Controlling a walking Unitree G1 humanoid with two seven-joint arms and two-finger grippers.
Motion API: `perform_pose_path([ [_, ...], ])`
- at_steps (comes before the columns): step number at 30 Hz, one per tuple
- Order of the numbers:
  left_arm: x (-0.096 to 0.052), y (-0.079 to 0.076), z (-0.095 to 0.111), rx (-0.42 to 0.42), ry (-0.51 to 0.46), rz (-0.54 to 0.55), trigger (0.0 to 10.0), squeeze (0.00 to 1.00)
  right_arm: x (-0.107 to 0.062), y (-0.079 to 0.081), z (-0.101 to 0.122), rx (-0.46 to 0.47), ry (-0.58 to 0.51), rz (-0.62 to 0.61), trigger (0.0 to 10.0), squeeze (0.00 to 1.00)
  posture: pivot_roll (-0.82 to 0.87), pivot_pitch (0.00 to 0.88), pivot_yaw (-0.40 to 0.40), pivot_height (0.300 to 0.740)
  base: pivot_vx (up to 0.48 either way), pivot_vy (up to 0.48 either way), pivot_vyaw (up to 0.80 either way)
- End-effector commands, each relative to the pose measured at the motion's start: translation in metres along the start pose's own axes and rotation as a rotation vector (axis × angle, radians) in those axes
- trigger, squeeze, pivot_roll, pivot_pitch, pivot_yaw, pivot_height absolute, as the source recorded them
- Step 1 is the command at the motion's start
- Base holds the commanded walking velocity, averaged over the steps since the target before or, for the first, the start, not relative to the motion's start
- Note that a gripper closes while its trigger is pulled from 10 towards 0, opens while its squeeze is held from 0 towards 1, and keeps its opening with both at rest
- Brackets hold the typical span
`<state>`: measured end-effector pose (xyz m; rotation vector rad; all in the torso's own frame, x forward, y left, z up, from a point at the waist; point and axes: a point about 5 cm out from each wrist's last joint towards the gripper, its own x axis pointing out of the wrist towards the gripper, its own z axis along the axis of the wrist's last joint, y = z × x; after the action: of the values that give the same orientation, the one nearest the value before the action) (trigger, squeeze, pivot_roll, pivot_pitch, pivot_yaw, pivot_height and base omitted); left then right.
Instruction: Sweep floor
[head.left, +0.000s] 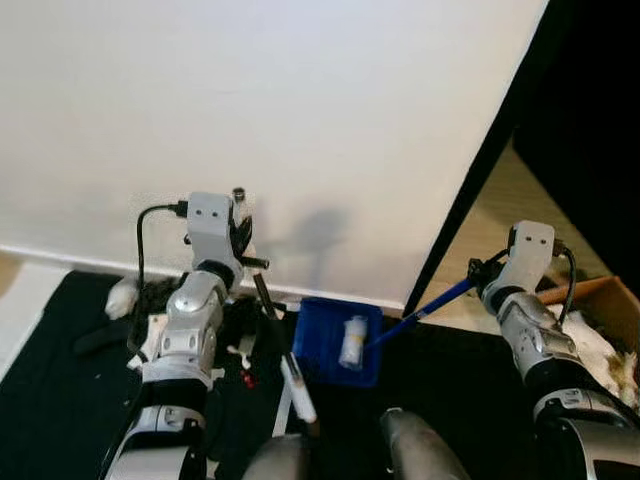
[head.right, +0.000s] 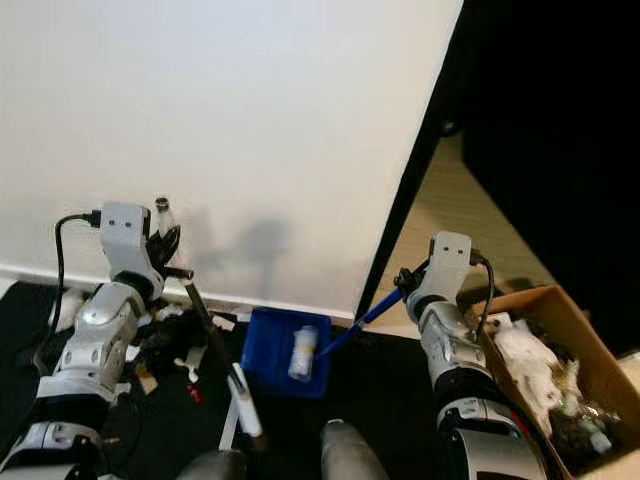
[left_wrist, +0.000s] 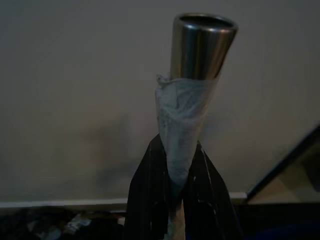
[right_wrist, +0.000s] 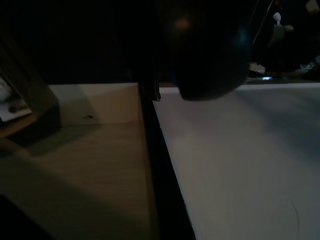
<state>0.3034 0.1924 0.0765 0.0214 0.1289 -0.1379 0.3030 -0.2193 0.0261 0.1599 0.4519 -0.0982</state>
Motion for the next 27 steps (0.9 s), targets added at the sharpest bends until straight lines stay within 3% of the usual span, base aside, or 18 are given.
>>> perform_pose_path([
  [1, 0.0, -0.001, 0.003, 0.017, -0.014, -0.017, 10.0, 0.0, -0.004, -0.012, -0.013, -0.031, 0.062, -0.06, 10.0, 0.0, 0.04, 0.052, 0.017, 0.74, 0.0, 0.0, -0.8],
  [8, -0.001, -0.008, 0.002, 0.024, -0.015, -0.067, 10.0, 0.0, -0.004, -0.01, -0.016, -0.051, 0.096, -0.028, 10.0, 0.0, 0.03, 0.054, 0.015, 0.74, 0.0, 0.0, -0.07],
  [12, -0.004, -0.01, -0.002, 0.08, -0.002, -0.115, 10.0, 0.0, -0.005, -0.01, -0.019, -0.052, 0.122, -0.016, 10.0, 0.0, 0.03, 0.055, 0.014, 0.74, 0.0, 0.0, 0.0],
  [19, -0.009, -0.01, 0.01, 0.064, -0.055, -0.169, 10.0, 0.0, -0.006, -0.006, -0.023, -0.09, 0.226, 0.131, 10.0, 0.0, 0.04, 0.053, 0.009, 0.74, 0.0, 0.0, 0.0],
  [27, -0.011, 0.011, 0.049, 0.124, -0.148, -0.24, 10.0, 0.0, -0.002, -0.026, 0.018, -0.202, 0.195, 0.138, 10.0, 0.0, 0.04, 0.049, 0.007, 0.74, 0.0, 0.0, 0.0],
])
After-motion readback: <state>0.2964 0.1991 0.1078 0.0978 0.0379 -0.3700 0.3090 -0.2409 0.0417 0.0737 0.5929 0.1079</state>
